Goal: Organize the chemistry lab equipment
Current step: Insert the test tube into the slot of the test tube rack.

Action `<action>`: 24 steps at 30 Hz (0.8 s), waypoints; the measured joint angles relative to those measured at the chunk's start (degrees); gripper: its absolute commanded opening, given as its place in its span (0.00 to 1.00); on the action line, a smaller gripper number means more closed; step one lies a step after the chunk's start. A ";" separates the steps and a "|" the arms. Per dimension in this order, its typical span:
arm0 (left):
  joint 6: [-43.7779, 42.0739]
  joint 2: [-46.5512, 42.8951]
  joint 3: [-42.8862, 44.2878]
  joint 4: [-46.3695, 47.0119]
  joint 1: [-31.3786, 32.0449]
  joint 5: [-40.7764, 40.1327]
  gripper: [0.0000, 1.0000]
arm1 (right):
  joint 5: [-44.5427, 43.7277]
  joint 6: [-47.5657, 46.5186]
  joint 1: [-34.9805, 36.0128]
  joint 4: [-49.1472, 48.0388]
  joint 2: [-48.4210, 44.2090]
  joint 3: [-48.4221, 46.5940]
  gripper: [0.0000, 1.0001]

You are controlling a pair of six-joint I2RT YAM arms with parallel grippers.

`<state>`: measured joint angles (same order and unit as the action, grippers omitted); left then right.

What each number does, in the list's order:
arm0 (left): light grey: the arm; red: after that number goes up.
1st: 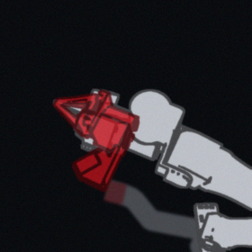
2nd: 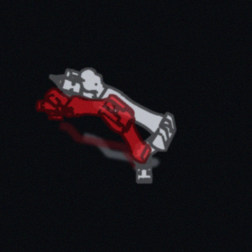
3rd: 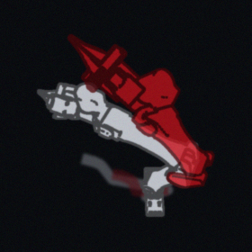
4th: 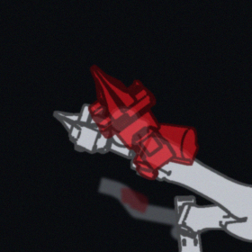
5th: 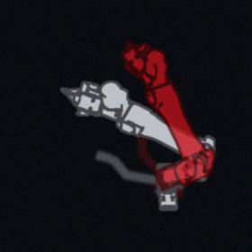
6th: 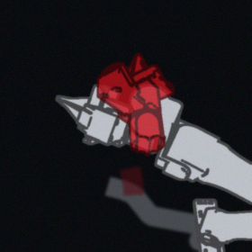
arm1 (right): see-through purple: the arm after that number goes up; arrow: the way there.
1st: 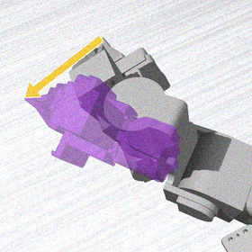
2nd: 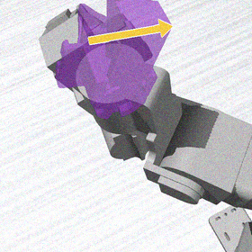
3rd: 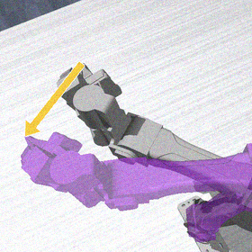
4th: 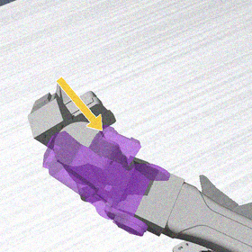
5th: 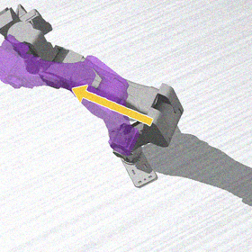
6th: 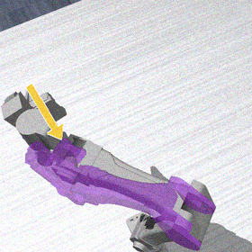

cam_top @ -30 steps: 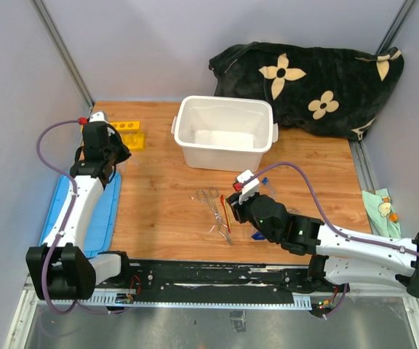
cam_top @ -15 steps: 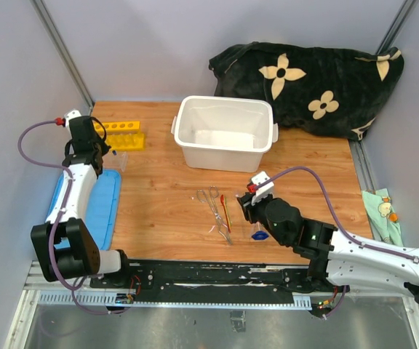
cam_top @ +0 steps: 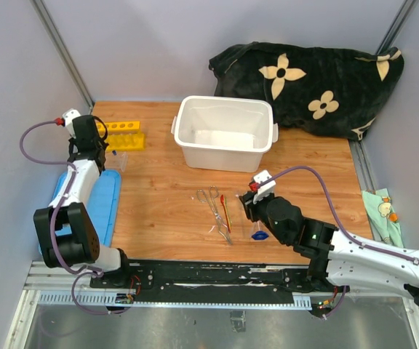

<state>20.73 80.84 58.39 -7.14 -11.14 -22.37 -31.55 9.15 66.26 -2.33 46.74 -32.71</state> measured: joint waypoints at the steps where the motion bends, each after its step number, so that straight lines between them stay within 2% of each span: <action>1: 0.13 0.28 -0.44 0.94 0.00 0.20 0.00 | 0.00 0.00 -0.20 -0.04 0.00 0.11 0.34; 13: 1.60 7.72 -1.20 3.63 0.00 3.30 0.00 | 0.22 0.02 -2.54 -0.35 -1.09 0.87 0.34; 24: 2.56 8.76 -1.20 3.67 0.00 4.94 0.00 | 1.36 0.46 -4.09 -0.39 -1.77 1.51 0.34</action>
<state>23.29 89.60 57.19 -3.46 -11.14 -17.43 -30.20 9.61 62.17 -2.72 44.97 -31.20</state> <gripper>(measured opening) 0.204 0.338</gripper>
